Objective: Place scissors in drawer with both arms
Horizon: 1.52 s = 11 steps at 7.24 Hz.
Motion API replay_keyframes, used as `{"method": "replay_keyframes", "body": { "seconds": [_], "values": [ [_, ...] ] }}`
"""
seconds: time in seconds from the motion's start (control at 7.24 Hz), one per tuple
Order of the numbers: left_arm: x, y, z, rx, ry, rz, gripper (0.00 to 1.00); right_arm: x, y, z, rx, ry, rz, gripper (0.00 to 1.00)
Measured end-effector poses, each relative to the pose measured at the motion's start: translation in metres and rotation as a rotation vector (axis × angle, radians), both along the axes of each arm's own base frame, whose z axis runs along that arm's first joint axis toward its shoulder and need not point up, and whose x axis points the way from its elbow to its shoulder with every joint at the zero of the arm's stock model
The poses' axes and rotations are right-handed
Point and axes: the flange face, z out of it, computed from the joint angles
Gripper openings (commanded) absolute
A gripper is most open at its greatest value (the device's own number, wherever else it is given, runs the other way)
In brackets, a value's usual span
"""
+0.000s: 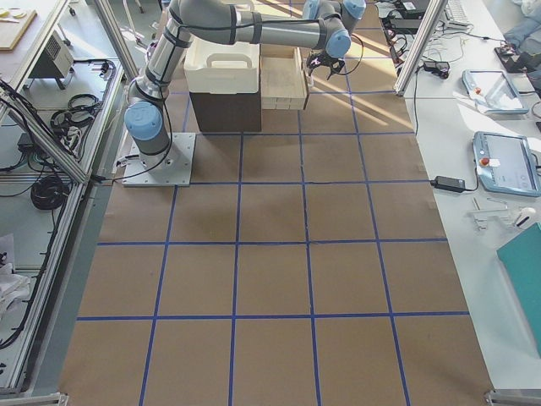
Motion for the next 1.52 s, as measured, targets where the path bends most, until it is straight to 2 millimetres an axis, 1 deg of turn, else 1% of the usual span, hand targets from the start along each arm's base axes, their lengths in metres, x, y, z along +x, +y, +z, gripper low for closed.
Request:
{"method": "replay_keyframes", "body": {
  "seconds": [0.28, 0.55, 0.69, 0.83, 0.97, 1.11, 1.24, 1.38, 1.52],
  "values": [
    [-0.005, 0.0, 0.001, 0.0, 0.0, -0.003, 0.0, -0.012, -0.005, 0.001, -0.004, 0.006, -0.006, 1.0],
    [-0.018, -0.001, 0.004, 0.002, -0.002, -0.019, 0.0, -0.027, -0.009, 0.003, -0.008, 0.028, -0.01, 1.0],
    [-0.022, -0.001, 0.003, 0.003, -0.002, -0.022, 0.0, -0.04, -0.011, 0.011, -0.021, 0.044, -0.017, 1.0],
    [-0.023, -0.001, 0.003, 0.004, -0.001, -0.024, 0.0, -0.053, -0.011, 0.027, -0.045, 0.053, -0.032, 1.0],
    [-0.024, -0.001, 0.003, 0.004, -0.001, -0.025, 0.0, -0.066, -0.008, 0.051, -0.077, 0.067, -0.078, 1.0],
    [-0.025, -0.001, 0.003, 0.004, -0.001, -0.02, 0.0, -0.08, -0.003, 0.076, -0.107, 0.093, -0.169, 1.0],
    [-0.032, 0.0, 0.007, 0.003, -0.001, -0.009, 0.0, -0.093, 0.007, 0.096, -0.125, 0.122, -0.297, 1.0],
    [-0.05, 0.001, 0.013, 0.003, -0.003, -0.001, 0.0, -0.104, 0.021, 0.113, -0.134, 0.146, -0.446, 1.0],
    [-0.078, 0.003, 0.019, 0.006, -0.009, -0.006, 0.0, -0.114, 0.038, 0.131, -0.144, 0.176, -0.636, 1.0]
  ]
}}
